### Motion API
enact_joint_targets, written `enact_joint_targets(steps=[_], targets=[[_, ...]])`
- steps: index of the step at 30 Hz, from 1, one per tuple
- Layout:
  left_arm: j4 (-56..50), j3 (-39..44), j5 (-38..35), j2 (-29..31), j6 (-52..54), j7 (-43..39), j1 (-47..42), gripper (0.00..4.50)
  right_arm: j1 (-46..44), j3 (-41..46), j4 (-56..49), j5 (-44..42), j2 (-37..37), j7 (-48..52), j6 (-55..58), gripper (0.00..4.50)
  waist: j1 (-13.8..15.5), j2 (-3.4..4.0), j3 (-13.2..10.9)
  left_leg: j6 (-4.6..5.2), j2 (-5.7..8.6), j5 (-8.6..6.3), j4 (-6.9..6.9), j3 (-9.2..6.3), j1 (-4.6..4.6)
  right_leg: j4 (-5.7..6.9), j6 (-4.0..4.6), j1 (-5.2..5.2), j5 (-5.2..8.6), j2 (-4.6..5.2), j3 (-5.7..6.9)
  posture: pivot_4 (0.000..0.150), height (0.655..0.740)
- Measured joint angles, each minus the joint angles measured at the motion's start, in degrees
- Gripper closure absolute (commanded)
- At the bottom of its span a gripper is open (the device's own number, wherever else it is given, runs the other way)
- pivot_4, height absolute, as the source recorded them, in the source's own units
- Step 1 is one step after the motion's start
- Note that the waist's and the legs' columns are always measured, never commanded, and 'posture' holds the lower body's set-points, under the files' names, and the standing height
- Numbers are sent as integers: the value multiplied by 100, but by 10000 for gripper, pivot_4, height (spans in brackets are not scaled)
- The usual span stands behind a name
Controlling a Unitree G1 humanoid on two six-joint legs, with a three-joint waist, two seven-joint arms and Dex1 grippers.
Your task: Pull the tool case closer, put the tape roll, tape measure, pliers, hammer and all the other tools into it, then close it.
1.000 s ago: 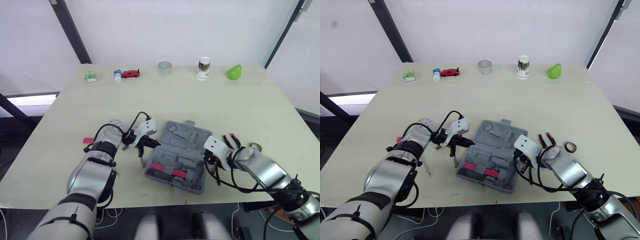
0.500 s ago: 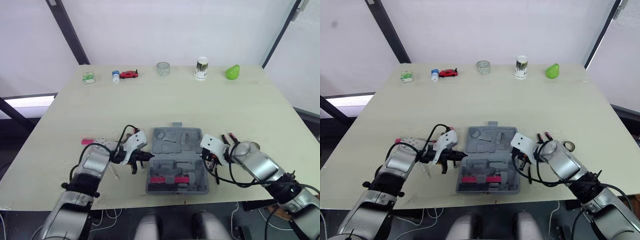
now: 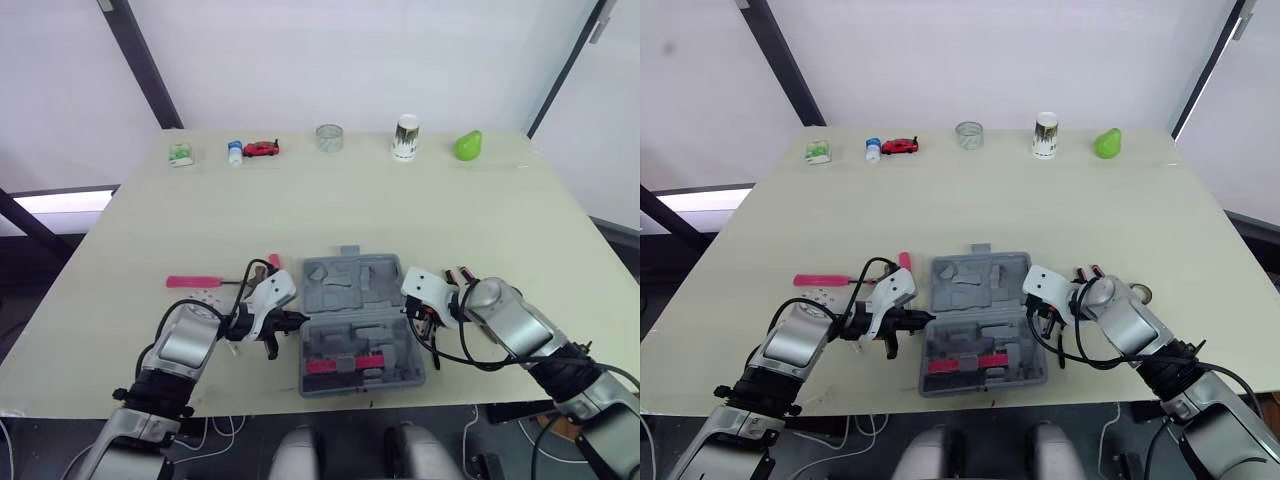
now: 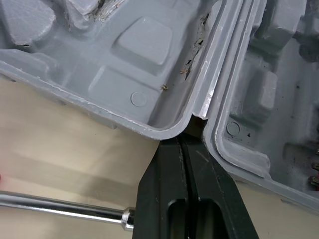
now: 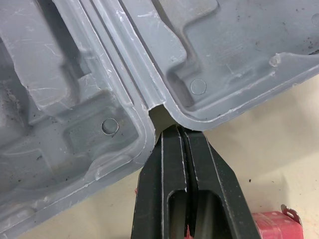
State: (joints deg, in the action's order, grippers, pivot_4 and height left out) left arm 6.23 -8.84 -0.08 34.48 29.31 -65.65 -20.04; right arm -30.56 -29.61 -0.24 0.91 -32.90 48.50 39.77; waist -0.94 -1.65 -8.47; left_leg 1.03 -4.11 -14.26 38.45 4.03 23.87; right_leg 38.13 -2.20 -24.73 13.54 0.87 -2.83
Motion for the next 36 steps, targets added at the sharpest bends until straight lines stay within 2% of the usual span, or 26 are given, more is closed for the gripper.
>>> enact_joint_targets(steps=[36], targets=[[-227,-258,-121,-316,130,460,18,44368,558,486,-527,149,-293,123,318,45000,86,0,0,0,3,0,2,2,0,-3,0,3,0,1,-2,1500,7400]])
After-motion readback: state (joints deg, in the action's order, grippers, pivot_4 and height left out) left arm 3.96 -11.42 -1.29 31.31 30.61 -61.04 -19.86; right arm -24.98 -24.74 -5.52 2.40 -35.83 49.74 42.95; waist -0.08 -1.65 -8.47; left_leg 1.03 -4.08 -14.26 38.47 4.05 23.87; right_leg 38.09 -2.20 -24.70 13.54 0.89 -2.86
